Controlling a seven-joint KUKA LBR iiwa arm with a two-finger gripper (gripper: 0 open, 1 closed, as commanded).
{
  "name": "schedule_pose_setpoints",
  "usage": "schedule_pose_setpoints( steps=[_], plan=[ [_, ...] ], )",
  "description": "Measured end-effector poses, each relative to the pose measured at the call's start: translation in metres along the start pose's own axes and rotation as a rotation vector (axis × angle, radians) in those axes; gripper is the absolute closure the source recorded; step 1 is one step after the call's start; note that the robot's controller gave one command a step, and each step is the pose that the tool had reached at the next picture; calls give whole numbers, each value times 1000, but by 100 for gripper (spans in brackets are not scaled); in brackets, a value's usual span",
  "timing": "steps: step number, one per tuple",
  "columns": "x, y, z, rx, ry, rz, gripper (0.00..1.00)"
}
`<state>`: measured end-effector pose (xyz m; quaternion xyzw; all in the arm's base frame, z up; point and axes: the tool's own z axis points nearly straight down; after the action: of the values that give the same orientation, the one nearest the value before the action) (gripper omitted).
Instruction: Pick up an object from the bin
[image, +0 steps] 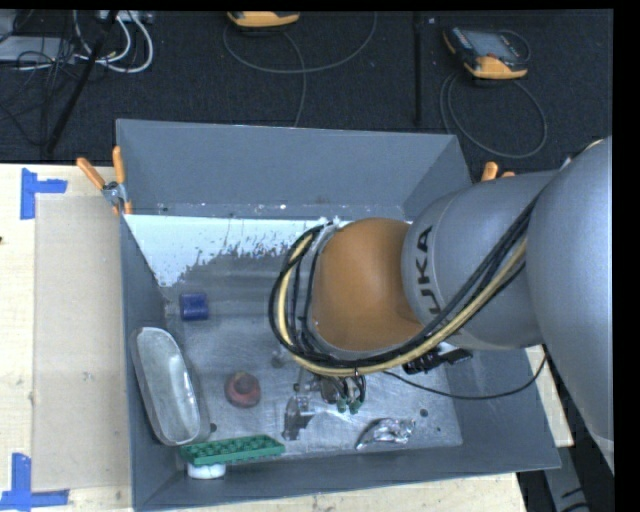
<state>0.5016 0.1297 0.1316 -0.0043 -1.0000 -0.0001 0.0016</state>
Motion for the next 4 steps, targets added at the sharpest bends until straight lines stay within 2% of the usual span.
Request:
schedule_pose_setpoints(
  steps=[1, 2, 3, 4],
  plan=[
    [20, 27, 38, -2, -23, -166, 0],
    [26, -80, 5, 5, -4, -192, 0],
    [10, -134, 62, -1, -5, -183, 0],
    [6, -170, 61, -2, -6, -27, 0]
  ],
)
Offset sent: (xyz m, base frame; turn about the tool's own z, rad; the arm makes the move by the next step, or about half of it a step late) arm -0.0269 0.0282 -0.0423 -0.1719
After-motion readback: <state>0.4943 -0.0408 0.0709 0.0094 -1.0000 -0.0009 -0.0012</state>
